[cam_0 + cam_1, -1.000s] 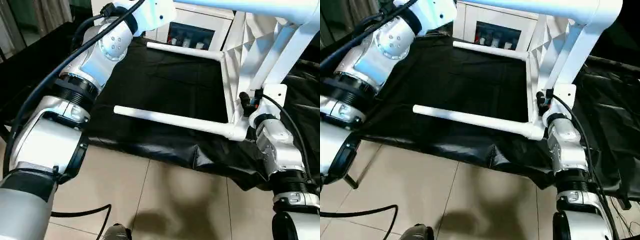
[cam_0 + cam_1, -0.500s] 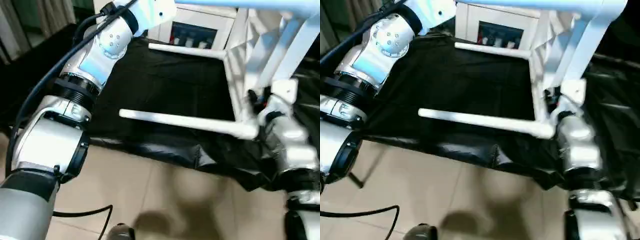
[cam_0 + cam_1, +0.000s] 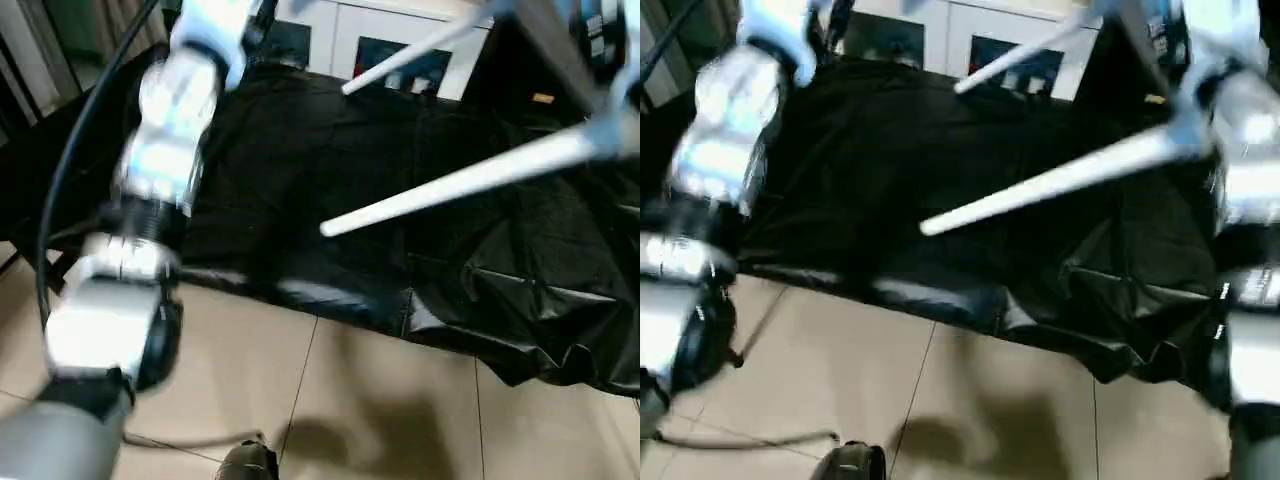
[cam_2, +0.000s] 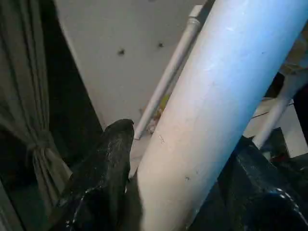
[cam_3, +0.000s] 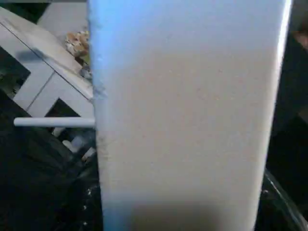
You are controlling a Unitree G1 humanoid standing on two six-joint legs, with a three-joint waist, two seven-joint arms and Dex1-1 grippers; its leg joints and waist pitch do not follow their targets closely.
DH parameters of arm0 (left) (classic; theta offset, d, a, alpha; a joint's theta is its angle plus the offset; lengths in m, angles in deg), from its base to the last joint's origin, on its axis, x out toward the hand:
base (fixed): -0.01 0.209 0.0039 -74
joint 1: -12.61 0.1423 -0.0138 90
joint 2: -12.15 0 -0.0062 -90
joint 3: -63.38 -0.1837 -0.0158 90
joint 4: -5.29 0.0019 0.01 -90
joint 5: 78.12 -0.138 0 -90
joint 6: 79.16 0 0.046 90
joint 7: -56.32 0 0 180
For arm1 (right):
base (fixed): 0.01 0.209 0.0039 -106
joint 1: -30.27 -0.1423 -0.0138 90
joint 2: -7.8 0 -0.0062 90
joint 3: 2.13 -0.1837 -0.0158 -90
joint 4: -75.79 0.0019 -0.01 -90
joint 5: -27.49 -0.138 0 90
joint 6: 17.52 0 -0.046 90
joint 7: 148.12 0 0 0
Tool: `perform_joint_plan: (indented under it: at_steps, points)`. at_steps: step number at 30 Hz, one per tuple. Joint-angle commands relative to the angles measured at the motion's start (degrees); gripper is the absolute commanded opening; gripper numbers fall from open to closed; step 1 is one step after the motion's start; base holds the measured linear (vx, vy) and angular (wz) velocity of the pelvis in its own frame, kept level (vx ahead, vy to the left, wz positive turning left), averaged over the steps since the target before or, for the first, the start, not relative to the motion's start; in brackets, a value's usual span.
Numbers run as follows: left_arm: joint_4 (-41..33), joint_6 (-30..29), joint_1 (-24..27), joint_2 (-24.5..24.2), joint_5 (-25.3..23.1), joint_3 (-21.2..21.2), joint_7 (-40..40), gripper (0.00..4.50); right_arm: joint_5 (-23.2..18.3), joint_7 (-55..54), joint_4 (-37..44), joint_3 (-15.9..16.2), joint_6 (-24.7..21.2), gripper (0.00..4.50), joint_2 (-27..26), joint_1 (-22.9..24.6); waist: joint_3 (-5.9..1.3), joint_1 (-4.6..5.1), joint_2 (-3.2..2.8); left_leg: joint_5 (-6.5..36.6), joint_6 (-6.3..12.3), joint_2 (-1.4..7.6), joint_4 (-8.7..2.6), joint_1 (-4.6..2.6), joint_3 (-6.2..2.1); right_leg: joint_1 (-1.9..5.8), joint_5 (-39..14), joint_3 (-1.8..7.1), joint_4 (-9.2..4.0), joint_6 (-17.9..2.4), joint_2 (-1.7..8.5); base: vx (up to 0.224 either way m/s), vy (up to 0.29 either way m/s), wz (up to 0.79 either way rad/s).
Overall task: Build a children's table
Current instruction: Flip table
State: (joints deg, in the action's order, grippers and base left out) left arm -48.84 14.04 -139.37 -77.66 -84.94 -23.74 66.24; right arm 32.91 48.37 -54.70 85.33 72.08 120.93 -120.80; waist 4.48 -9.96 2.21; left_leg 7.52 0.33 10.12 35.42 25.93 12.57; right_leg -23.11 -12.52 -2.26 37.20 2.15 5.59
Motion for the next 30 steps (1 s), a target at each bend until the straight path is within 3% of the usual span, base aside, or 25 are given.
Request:
perform_joint_plan:
  at_steps: [1, 3, 4, 5, 6, 9, 11, 12, 13, 14, 16, 17, 20, 24, 30]
  points:
    - [-2.4, -4.5, 4.4, 4.8, 6.6, 0.3, 2.3, 2.42, -0.4, -1.6, -0.5, -1.4, 4.2, 1.89, 0.7, -6.0, -5.68, 0.58, 1.44, 7.5, 2.93, 3.07, -2.83, -3.62, -1.69, 1.72, 1.8, 1.06, -2.83, -16.3, 2.71, 0.0, 0.0, 0.0]
    - [-3.7, -5.6, 5.8, 5.3, 7.2, 0.4, 2.4, 2.42, 0.0, -1.1, -1.6, -0.9, 4.7, 1.89, 0.7, -7.4, -5.46, 0.69, 1.35, 9.9, 1.97, 3.03, -3.05, -3.7, -1.71, 1.49, -1.2, 1.18, -3.33, -14.9, 2.7, 0.0, 0.0, 0.0]
    - [-6.9, -8.3, 8.8, 6.2, 8.5, 0.3, 2.9, 2.42, 1.3, 0.0, -4.5, 0.6, 6.4, 1.89, 0.6, -10.7, -5.49, 0.69, 1.51, 10.5, 1.43, 3.14, -3.11, -3.86, -1.66, 1.38, -1.7, 1.12, -3.3, -14.7, 2.73, 0.0, 0.0, 0.0]
    - [-7.9, -9.1, 9.7, 6.5, 8.9, 0.4, 3.0, 2.4, 1.8, 0.6, -5.5, 1.2, 6.9, 2.44, 0.6, -11.6, -5.29, 1.09, 1.62, 11.9, 0.54, 3.06, -3.28, -3.64, -1.78, 1.34, -3.0, 1.02, -3.44, -14.3, 2.64, 0.0, 0.0, 0.0]
    - [-8.9, -9.9, 10.5, 6.7, 9.5, 0.4, 3.2, 2.4, 2.2, 1.3, -6.3, 1.8, 7.4, 2.44, 0.5, -12.6, -5.37, 1.0, 1.58, 12.9, -0.01, 3.13, -3.25, -3.87, -1.71, 1.24, -3.8, 1.01, -3.46, -14.2, 2.73, 0.0, 0.0, 0.0]
    - [-13.7, -13.5, 13.6, 7.6, 10.9, 1.1, 3.9, 2.37, 3.9, 4.1, -10.1, 4.0, 9.6, 2.66, 0.4, -17.1, -4.95, 1.16, 2.36, 17.3, -0.94, 3.03, -3.49, -4.08, -1.51, 0.64, -8.7, 1.16, -4.24, -12.2, 2.79, 0.0, 0.0, 0.0]
    - [-15.4, -14.6, 14.8, 7.8, 10.9, 1.5, 4.0, 2.27, 4.5, 4.6, -12.0, 4.6, 10.5, 2.99, 0.3, -19.5, -5.08, 1.42, 1.97, 17.7, -2.23, 3.19, -3.82, -3.6, -1.92, 0.82, -8.6, 1.09, -3.98, -11.1, 2.95, 0.0, 0.0, 0.0]
    - [-15.9, -15.0, 15.2, 7.9, 11.2, 1.7, 4.2, 2.2, 4.7, 4.9, -12.7, 4.7, 10.9, 3.08, 0.2, -20.6, -5.29, 1.4, 1.84, 17.3, -2.77, 3.25, -3.85, -3.68, -2.01, 0.85, -7.7, 1.0, -3.75, -10.8, 2.93, 0.0, 0.0, 0.0]
    - [-16.2, -15.3, 15.5, 8.1, 11.3, 1.8, 4.3, 2.2, 4.9, 4.9, -13.1, 4.8, 11.1, 3.08, 0.1, -21.2, -5.22, 1.72, 1.86, 18.0, -3.67, 3.27, -3.97, -4.08, -2.0, 0.34, -6.0, 0.92, -3.64, -10.6, 2.59, 0.0, 0.0, 0.0]
    - [-16.5, -15.5, 15.6, 8.2, 11.4, 1.8, 4.4, 2.15, 5.1, 4.9, -13.4, 4.8, 11.2, 3.14, 0.0, -21.6, -5.31, 1.72, 2.27, 17.6, -3.94, 3.25, -3.86, -4.26, -1.9, 0.28, -2.9, 0.91, -3.49, -10.4, 2.37, 0.0, 0.0, 0.0]
    - [-17.7, -16.5, 16.5, 8.3, 11.6, 1.4, 4.6, 2.04, 5.9, 4.7, -15.1, 5.4, 12.2, 3.4, -0.2, -22.9, -5.69, 1.61, 2.58, 12.5, -2.88, 3.11, -3.33, -3.89, -1.89, 0.71, 4.1, 0.82, -2.59, -11.1, 2.38, 0.0, 0.0, 0.0]
    - [-18.4, -17.1, 16.9, 8.4, 11.7, 1.3, 4.6, 1.99, 6.1, 4.6, -15.9, 5.6, 12.7, 3.47, -0.3, -23.4, -5.86, 1.56, 2.73, 8.6, -1.4, 2.93, -2.9, -3.43, -1.78, 0.9, 8.5, 0.75, -2.06, -11.6, 2.16, 0.0, 0.0, 0.0]
    - [-20.0, -18.3, 17.9, 8.3, 11.7, 0.4, 5.0, 1.92, 6.3, 5.2, -17.7, 5.8, 14.0, 3.68, -0.7, -24.4, -5.91, 1.24, 2.88, 4.6, 1.42, 2.76, -2.13, -3.17, -1.44, 0.68, 12.1, 0.72, -1.73, -12.7, 1.98, 0.0, 0.0, 0.0]
    - [-19.9, -18.3, 18.6, 8.8, 11.7, 0.0, 5.9, 1.76, 6.5, 7.7, -18.8, 6.8, 16.7, 3.98, -1.3, -24.3, -5.61, 1.29, 3.07, 7.6, 0.91, 2.92, -2.37, -3.03, -1.47, 0.7, 8.3, 0.81, -2.09, -12.1, 2.24, 0.0, 0.0, 0.0]
    - [-17.8, -16.5, 19.7, 6.7, 9.3, -1.6, 7.5, 1.64, 6.4, 10.9, -18.2, 7.9, 19.6, 4.43, -1.8, -23.3, -5.26, 2.07, 2.87, 16.2, -2.57, 3.09, -3.27, -3.21, -1.81, 0.24, -0.6, 0.79, -2.95, -9.9, 2.4, 0.0, 0.0, 0.0]
